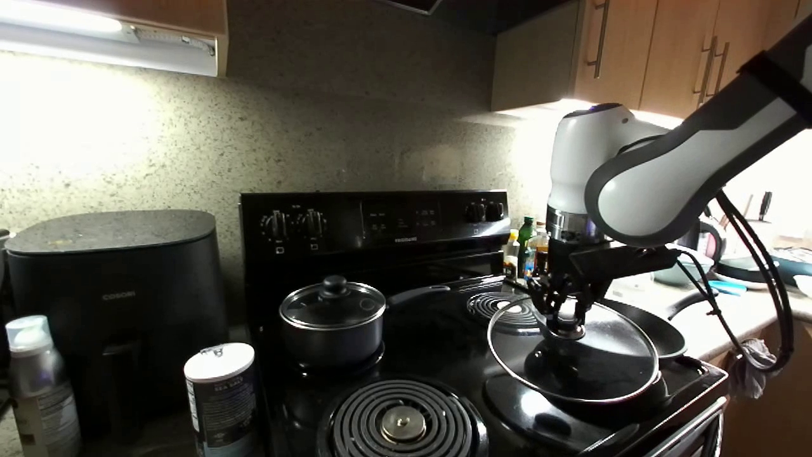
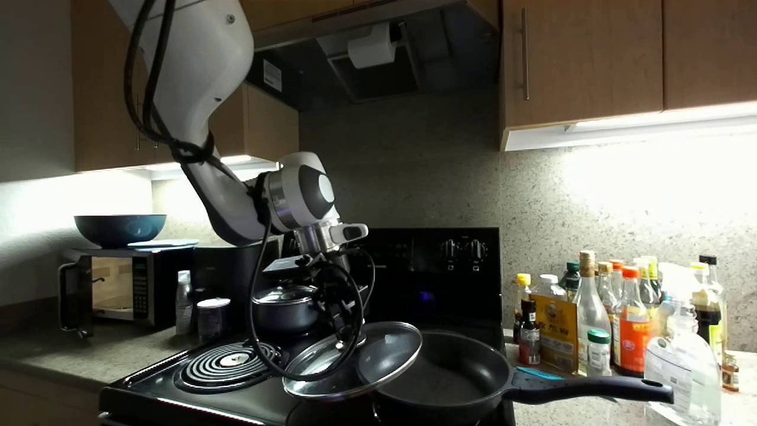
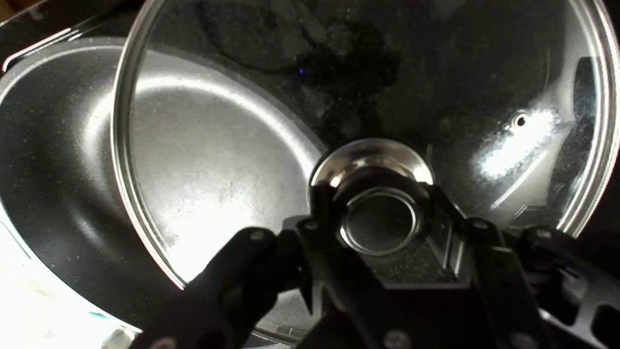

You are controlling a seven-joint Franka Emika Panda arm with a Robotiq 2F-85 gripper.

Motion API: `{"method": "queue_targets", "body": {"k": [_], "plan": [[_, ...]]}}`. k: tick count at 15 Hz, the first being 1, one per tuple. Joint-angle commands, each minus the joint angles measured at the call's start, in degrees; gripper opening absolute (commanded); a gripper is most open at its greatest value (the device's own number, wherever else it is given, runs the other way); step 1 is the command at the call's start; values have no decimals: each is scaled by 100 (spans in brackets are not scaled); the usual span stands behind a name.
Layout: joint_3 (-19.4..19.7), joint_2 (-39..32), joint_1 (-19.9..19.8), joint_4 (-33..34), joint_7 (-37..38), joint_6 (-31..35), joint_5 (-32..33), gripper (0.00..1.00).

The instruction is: Put the lid on the pot, then put the lid on the stove

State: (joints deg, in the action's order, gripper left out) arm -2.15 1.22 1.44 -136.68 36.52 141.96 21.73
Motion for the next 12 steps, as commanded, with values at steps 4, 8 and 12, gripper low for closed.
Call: {"method": "queue_targets", "body": {"k": [4,8,12], "plan": [[-23,42,17,-45,2,92,23,25],[-314,291,273,-293,179,274,726,25],[-648,281,567,-343,442,279,1524,25]]}}
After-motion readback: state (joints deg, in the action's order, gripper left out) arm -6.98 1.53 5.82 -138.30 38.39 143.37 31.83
